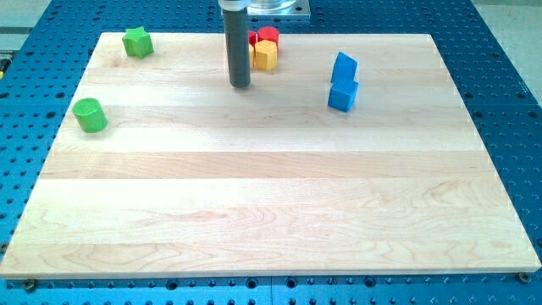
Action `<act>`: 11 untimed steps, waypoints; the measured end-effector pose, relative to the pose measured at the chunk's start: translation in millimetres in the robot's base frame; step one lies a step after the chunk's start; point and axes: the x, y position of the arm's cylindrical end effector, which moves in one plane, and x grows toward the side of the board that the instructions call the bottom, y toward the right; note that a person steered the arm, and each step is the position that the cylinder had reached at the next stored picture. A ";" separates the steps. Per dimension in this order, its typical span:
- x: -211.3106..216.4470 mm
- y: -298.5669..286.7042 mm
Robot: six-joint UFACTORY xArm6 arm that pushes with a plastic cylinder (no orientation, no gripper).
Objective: Place the blue cube at the bottom center
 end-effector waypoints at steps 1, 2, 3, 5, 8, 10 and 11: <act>-18.4 105.8; -82.2 157.9; -89.1 182.3; -24.3 193.7; 147.2 78.7; 198.8 74.5; 217.6 47.7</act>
